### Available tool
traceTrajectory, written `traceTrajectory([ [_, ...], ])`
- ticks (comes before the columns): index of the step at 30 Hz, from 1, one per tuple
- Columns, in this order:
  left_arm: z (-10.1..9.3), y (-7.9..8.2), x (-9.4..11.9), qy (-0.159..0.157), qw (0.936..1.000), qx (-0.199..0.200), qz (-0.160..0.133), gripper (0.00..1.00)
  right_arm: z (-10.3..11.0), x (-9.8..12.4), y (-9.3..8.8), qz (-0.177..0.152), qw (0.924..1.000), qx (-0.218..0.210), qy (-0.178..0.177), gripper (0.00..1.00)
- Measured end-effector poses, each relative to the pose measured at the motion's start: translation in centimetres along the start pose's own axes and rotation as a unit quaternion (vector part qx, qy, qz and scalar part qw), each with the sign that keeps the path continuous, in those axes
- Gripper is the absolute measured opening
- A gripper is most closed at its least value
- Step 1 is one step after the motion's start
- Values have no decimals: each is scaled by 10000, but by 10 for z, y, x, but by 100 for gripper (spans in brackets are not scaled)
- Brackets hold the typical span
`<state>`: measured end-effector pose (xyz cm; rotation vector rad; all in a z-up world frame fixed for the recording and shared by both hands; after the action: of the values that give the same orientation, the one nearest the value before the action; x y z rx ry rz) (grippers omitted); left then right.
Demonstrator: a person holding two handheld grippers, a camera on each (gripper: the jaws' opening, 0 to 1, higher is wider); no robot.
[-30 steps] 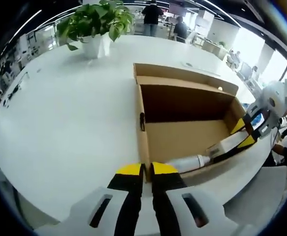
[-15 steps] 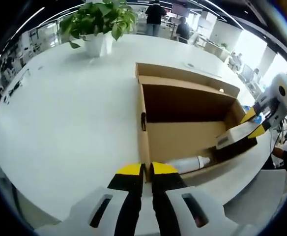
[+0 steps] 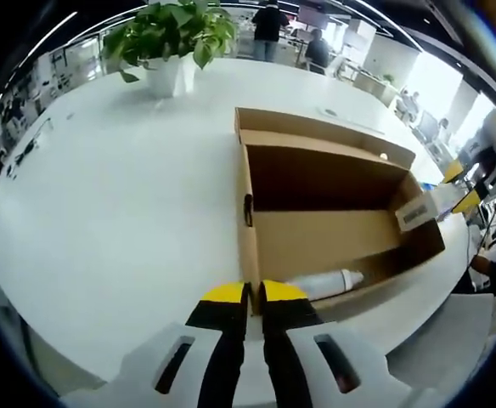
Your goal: Operate the shoe box by opening the lid, removing the specified soft item, and placing it in the target area until the item is outside and the box remains undamaged.
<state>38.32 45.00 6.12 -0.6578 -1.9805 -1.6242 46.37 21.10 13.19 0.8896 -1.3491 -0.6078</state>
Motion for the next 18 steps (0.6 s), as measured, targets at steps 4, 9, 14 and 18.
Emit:
traceTrajectory([
  [4, 0, 0, 0, 5, 10000, 9, 6, 3, -4, 14, 4, -102, 9999, -32, -85, 15],
  [9, 0, 0, 0, 19, 10000, 23, 41, 2, -13, 36, 3, -186, 9995, -55, -256, 15],
  [14, 0, 0, -1, 67, 10000, 13, 61, 2, -20, 52, 1, -227, 9990, -53, -375, 15],
  [18, 0, 0, -1, 77, 9999, 121, 27, 2, -24, 65, -1, -284, 9987, -100, -414, 15],
])
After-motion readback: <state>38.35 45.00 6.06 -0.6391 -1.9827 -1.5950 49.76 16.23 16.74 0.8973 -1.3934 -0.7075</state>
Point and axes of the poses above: the point that each gripper's makers call its tool centre point, and the gripper's own axes: x roughly backward along the fingers, z roughly to its left, y roughly out of its top, the point moved 3 cm from there along x, roughly backward along the fingers, and after that the axes turned 15 degrees about -z, right-handed, at the moved point
